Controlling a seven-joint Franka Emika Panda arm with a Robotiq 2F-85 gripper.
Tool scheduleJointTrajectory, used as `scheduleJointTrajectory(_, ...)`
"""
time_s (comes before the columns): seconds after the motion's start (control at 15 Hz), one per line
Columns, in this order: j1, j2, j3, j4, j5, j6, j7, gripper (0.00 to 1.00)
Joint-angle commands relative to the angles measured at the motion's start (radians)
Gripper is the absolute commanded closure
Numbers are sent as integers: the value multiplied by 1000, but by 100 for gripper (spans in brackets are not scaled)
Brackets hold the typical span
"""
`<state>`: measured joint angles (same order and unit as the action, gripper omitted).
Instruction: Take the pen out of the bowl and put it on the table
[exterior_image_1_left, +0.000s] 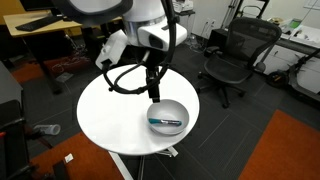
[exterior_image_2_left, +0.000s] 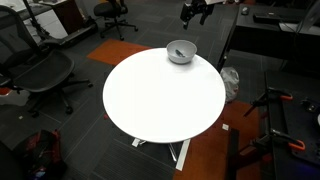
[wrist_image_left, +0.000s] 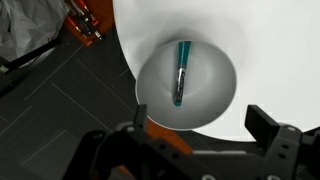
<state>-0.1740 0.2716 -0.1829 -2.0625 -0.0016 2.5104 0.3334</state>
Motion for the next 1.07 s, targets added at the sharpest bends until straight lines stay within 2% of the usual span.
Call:
scheduleJointTrajectory(0.0, 17, 86, -26, 67, -1, 24, 44, 0)
scheduleJointTrajectory(1.0, -4, 346, -30, 255, 79, 44, 14, 0)
